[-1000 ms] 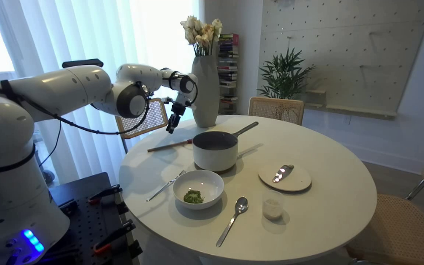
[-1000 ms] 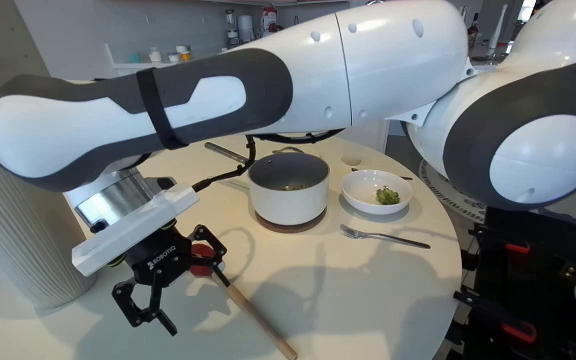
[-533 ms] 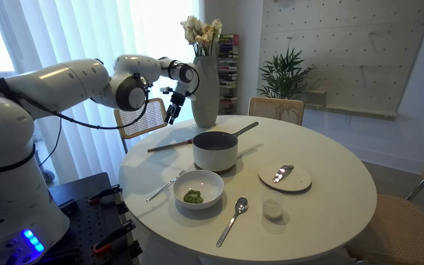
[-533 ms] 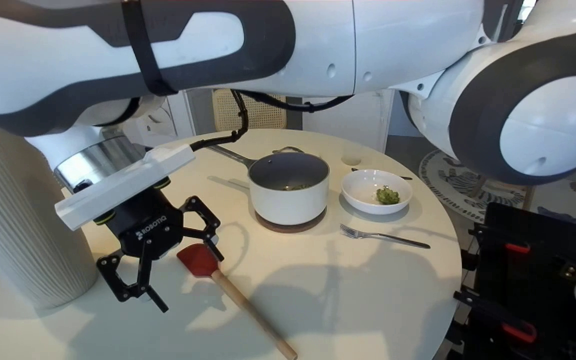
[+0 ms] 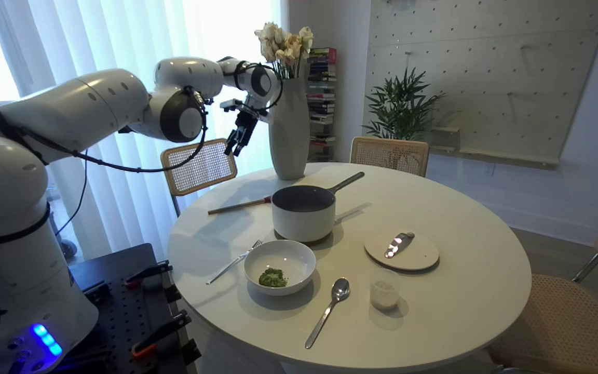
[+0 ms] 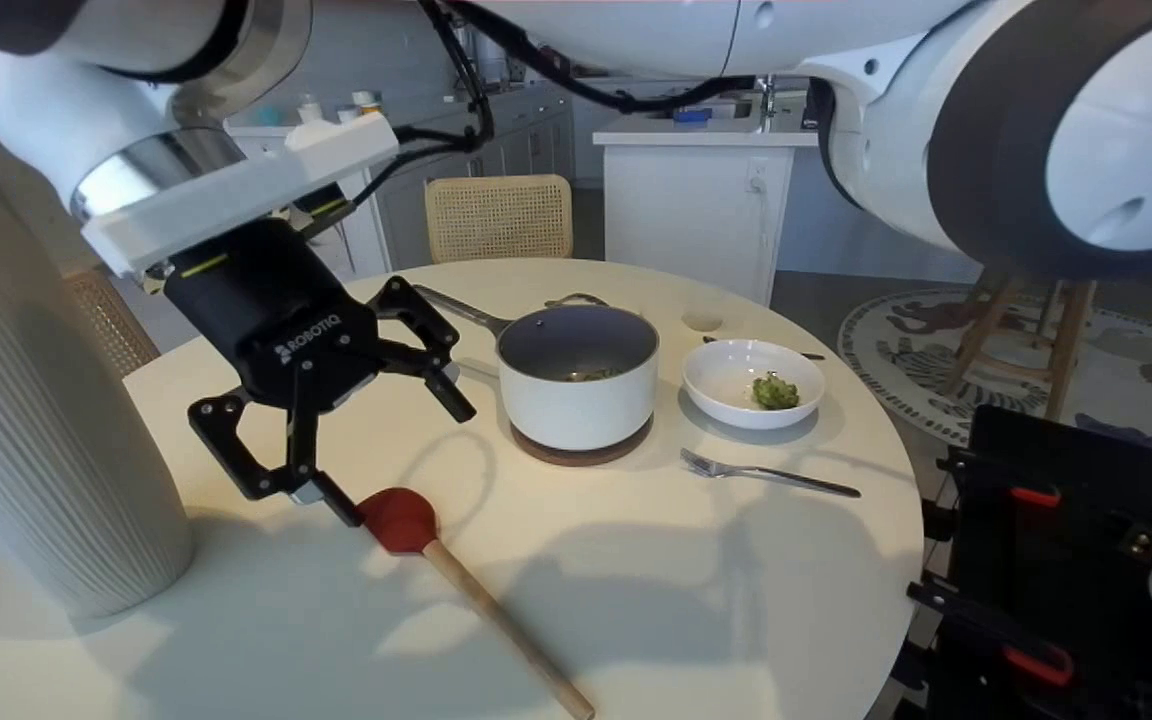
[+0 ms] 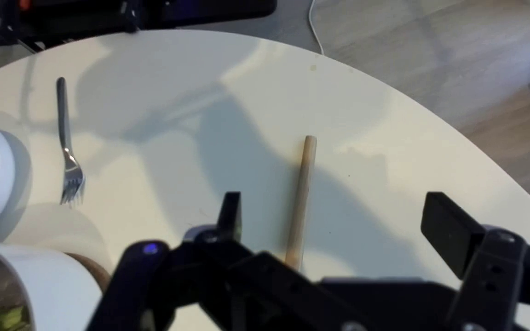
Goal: Use the spatula to mix the contents of the pot then put it back on the table
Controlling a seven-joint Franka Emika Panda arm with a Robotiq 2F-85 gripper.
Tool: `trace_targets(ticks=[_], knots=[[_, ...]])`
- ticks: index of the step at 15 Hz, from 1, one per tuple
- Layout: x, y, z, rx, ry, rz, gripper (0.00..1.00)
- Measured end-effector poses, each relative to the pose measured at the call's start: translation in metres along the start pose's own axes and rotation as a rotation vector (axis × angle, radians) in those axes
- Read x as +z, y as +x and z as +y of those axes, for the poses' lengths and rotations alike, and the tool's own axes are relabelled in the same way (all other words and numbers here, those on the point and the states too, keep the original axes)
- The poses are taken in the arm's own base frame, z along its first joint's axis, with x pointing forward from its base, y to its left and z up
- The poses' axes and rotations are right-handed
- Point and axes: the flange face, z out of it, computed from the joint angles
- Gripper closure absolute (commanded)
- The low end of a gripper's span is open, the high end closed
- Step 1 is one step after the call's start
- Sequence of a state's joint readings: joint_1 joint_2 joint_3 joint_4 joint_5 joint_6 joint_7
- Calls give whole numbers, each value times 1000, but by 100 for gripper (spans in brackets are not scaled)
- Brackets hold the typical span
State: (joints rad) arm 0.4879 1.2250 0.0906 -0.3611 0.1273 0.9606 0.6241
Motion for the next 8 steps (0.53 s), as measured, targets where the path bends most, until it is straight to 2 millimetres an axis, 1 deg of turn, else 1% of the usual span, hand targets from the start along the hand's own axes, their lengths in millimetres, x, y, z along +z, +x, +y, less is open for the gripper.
trace_targets(ticks=[8], knots=[[-50, -66, 36, -57, -54, -74, 0]])
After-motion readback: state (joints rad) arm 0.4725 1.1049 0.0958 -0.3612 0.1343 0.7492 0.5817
